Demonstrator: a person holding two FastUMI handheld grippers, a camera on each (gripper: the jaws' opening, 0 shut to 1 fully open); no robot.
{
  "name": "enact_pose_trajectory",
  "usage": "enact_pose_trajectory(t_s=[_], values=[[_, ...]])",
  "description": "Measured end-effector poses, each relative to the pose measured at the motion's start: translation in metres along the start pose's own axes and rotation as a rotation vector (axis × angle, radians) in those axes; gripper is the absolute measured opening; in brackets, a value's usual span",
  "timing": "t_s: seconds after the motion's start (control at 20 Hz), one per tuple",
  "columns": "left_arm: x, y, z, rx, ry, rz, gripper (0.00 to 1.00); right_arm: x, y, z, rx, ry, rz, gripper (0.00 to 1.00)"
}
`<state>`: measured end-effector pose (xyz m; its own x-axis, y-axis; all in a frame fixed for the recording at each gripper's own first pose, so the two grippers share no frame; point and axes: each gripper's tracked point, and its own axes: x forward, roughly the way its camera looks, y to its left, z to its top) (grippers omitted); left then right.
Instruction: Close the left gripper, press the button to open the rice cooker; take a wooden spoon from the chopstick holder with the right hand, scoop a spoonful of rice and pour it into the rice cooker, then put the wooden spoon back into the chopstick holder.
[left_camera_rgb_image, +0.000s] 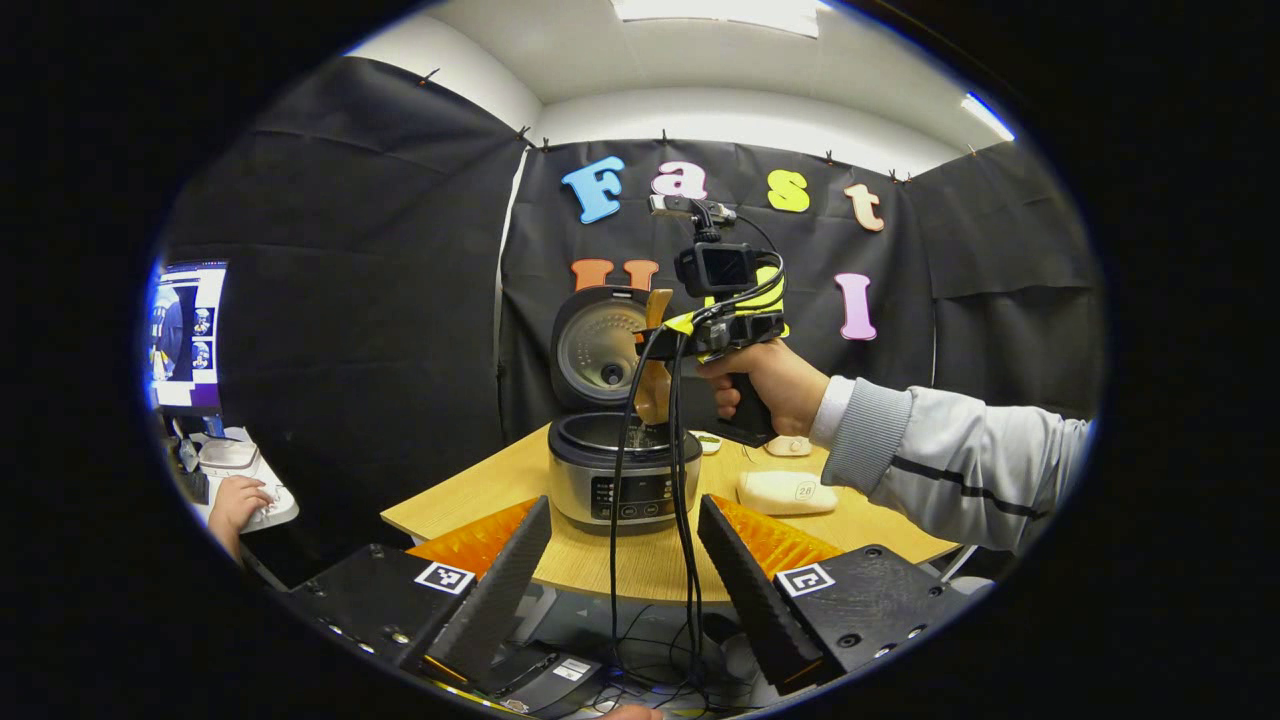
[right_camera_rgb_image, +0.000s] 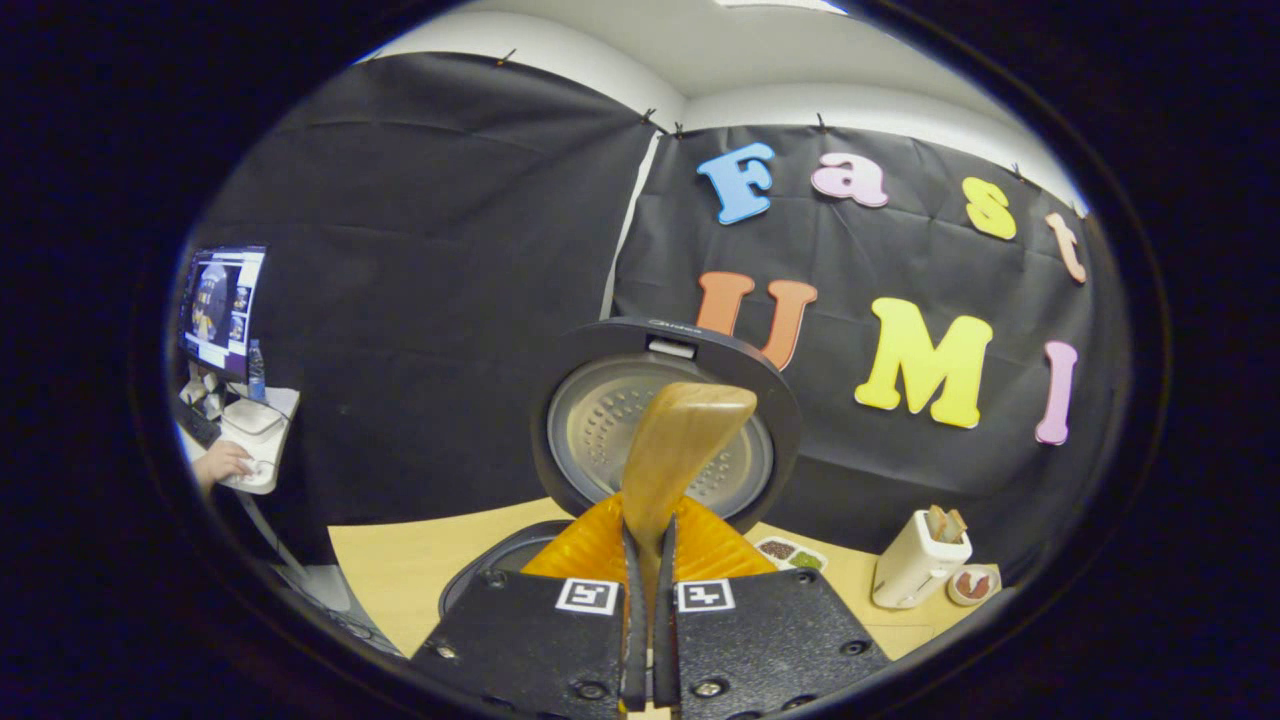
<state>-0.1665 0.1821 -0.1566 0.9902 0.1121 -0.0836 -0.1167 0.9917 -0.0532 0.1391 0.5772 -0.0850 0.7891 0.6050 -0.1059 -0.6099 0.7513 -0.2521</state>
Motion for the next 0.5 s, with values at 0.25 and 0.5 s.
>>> enact_pose_trajectory(t_s=[0.25,0.5], values=[[0.001,-0.001,0.0,-0.002,0.004,-0.008,0.94,-0.014,-0.03,0.007,0.034,-0.018,-0.021,0.08],[0.006,-0.007,-0.001,-0.022,0.015,-0.027,0.94,-0.044,-0.086,0.014,0.087,-0.032,-0.07,0.08]])
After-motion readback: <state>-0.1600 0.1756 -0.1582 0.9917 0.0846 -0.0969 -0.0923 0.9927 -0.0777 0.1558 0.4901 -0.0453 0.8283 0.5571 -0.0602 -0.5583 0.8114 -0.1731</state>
